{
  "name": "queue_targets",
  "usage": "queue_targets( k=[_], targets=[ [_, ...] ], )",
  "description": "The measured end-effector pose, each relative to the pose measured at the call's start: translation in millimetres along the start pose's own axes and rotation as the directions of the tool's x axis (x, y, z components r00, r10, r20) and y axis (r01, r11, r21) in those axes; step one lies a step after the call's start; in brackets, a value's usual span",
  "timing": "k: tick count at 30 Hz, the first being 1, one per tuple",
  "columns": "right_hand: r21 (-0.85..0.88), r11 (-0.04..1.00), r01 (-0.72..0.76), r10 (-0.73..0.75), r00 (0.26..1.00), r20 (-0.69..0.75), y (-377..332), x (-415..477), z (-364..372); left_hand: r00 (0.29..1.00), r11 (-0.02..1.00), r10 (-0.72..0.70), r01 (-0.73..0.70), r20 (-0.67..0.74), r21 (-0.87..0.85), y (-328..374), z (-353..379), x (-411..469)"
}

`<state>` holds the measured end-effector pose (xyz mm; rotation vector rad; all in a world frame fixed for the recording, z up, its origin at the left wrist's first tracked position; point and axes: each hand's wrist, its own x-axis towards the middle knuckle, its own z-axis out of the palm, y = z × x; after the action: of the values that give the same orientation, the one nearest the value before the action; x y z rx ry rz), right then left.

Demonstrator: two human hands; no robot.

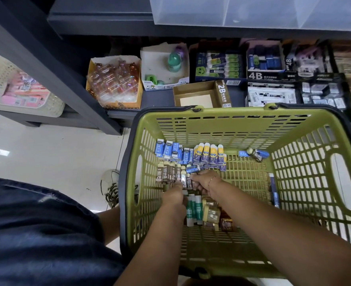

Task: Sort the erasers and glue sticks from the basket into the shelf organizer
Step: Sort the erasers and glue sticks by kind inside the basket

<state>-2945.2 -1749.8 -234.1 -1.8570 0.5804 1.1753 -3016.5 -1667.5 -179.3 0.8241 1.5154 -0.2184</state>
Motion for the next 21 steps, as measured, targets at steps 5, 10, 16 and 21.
queue_targets(
  k=[5, 10, 16, 21],
  targets=[
    [0.113, 0.994, 0.015, -0.009, 0.999, -0.054, 3.4, 5.2, 3.8, 0.995, 0.995, -0.059, 0.065, 0.074, -0.077, 0.6, 0.5, 2.9],
    [0.272, 0.962, 0.007, 0.014, 0.997, -0.076, 1.8, -1.4, -2.2, 0.993, 0.989, -0.06, 0.073, 0.107, -0.125, 0.5, 1.2, 4.3],
    [0.416, 0.906, -0.083, 0.091, 0.996, -0.001, -5.0, -6.1, -2.1, 0.991, 0.987, -0.058, 0.075, 0.121, -0.142, 0.3, 2.7, 3.0],
    [0.389, 0.913, -0.124, 0.154, 0.987, -0.049, -8.7, -3.6, 5.1, 0.993, 0.982, -0.055, 0.073, 0.104, -0.172, 0.9, 3.1, 2.6]
  ],
)
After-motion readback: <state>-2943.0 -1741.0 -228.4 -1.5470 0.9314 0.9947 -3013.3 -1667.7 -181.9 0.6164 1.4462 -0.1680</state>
